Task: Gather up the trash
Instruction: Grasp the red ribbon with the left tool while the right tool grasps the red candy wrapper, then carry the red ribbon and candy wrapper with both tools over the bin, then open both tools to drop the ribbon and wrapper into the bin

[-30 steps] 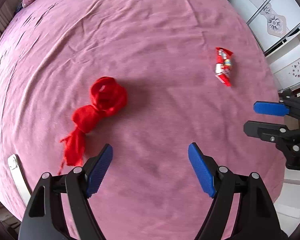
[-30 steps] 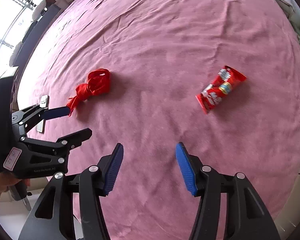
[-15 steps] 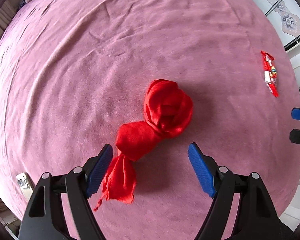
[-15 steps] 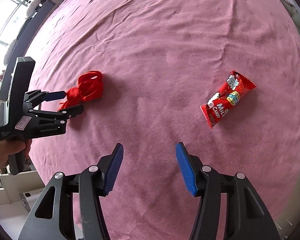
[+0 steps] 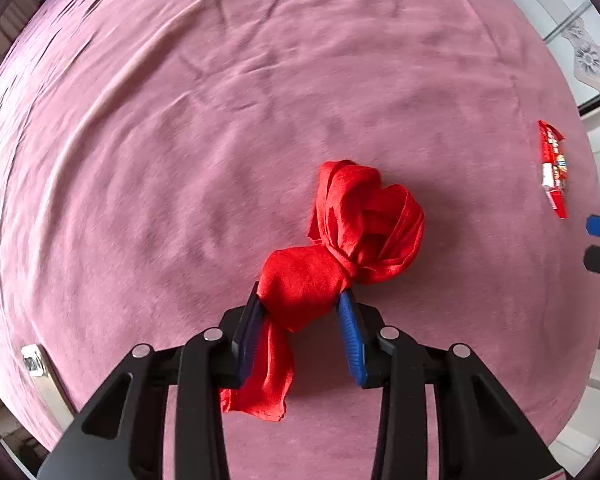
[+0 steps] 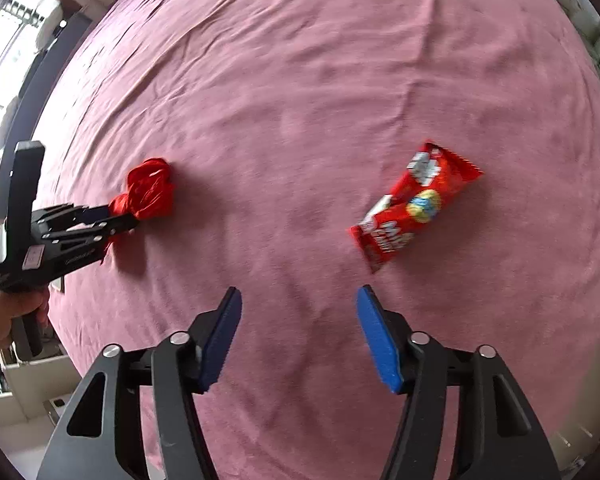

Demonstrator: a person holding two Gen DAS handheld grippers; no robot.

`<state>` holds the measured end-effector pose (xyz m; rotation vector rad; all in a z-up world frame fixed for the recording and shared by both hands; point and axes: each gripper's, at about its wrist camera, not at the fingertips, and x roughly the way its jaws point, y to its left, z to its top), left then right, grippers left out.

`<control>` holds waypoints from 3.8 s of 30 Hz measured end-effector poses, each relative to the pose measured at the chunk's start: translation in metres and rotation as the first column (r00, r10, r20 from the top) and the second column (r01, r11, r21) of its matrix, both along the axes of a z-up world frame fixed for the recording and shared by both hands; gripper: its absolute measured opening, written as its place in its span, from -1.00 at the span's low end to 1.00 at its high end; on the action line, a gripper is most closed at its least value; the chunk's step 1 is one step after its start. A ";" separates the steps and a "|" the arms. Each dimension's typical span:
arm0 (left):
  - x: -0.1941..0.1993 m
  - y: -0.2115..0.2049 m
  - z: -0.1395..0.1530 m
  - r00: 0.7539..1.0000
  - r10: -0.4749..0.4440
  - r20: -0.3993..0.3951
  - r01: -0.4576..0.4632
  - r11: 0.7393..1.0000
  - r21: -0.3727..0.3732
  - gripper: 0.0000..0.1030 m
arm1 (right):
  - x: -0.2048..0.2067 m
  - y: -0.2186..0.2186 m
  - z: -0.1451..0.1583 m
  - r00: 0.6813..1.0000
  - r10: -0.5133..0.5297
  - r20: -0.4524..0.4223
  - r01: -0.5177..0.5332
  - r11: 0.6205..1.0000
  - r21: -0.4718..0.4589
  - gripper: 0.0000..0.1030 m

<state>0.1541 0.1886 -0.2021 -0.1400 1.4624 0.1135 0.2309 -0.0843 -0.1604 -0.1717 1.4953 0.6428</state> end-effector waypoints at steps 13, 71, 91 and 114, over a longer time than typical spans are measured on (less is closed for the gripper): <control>0.058 -0.086 0.028 0.990 -0.086 0.116 0.103 0.982 -0.155 -0.32 | 0.051 -0.035 -0.014 0.987 -0.160 -0.022 0.160 0.987 0.006 0.23; -0.001 -0.468 0.047 0.917 -0.396 0.045 0.395 0.887 -0.241 -0.31 | -0.085 -0.366 0.035 0.923 -0.385 -0.001 0.385 0.923 0.032 -0.44; 0.046 -0.631 0.032 0.850 -0.527 0.022 0.510 0.812 -0.285 -0.31 | -0.075 -0.528 0.021 0.819 -0.574 -0.011 0.574 0.818 0.028 -0.43; 0.088 -0.693 0.033 0.822 -0.568 0.040 0.559 0.791 -0.247 0.48 | -0.051 -0.583 0.017 0.752 -0.659 0.018 0.658 0.752 0.022 -0.18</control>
